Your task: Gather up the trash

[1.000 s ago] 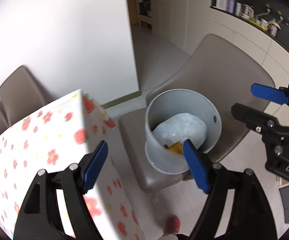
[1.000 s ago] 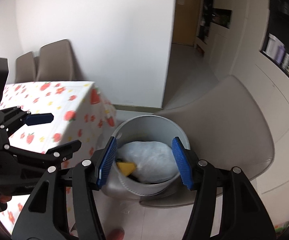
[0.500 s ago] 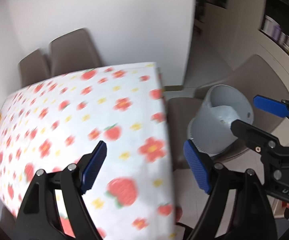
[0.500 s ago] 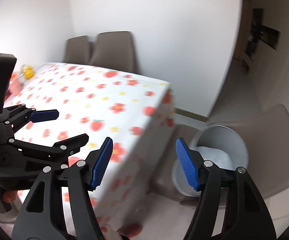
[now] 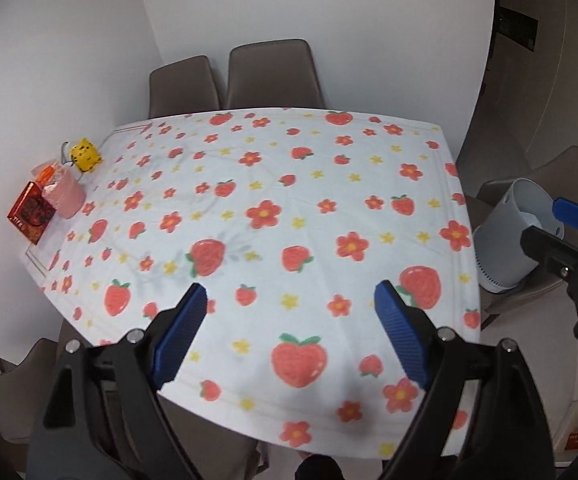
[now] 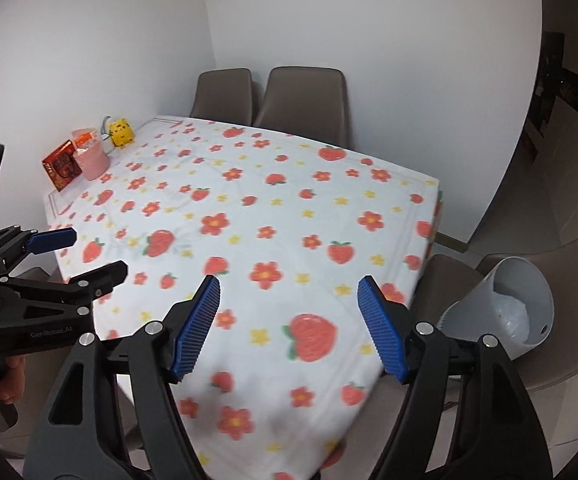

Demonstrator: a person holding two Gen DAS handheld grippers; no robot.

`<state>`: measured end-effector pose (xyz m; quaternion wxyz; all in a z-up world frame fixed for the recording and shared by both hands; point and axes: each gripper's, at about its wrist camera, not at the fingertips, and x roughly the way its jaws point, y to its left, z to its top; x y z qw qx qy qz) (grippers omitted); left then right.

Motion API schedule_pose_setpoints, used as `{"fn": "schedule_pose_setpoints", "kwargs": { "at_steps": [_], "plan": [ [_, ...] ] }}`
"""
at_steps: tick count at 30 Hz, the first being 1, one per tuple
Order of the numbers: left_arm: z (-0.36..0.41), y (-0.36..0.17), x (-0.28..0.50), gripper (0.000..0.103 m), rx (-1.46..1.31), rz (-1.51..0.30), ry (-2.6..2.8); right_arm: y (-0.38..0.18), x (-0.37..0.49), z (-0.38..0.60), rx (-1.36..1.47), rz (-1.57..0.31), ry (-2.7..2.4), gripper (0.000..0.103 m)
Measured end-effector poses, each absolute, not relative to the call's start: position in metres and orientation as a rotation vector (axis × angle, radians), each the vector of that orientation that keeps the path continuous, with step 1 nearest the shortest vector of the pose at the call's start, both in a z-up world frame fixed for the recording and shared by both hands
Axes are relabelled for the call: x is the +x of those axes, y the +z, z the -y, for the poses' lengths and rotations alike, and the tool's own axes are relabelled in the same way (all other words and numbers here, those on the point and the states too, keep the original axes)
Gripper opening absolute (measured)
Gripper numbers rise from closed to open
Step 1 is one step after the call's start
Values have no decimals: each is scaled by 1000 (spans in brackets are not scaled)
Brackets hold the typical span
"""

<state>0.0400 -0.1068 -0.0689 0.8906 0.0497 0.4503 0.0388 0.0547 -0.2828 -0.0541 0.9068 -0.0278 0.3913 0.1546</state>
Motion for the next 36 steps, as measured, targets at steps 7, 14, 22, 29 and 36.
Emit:
{"fn": "schedule_pose_setpoints", "kwargs": {
  "at_steps": [7, 14, 22, 29, 36],
  "plan": [
    [38, -42, -8, 87, 86, -879, 124, -37, 12, 223, -62, -799, 315, 76],
    [6, -28, -31, 87, 34, -862, 171, -22, -11, 200, -102, -801, 321, 76],
    [-1, -25, -47, 87, -32, -877, 247, -15, -28, 197, -162, -812, 375, 77],
    [2, -19, -54, 87, -49, -889, 266, -11, -26, 202, -166, -811, 384, 77],
    [7, -10, -56, 87, -37, -870, 263, -9, -30, 202, -173, -803, 397, 77]
  ]
}}
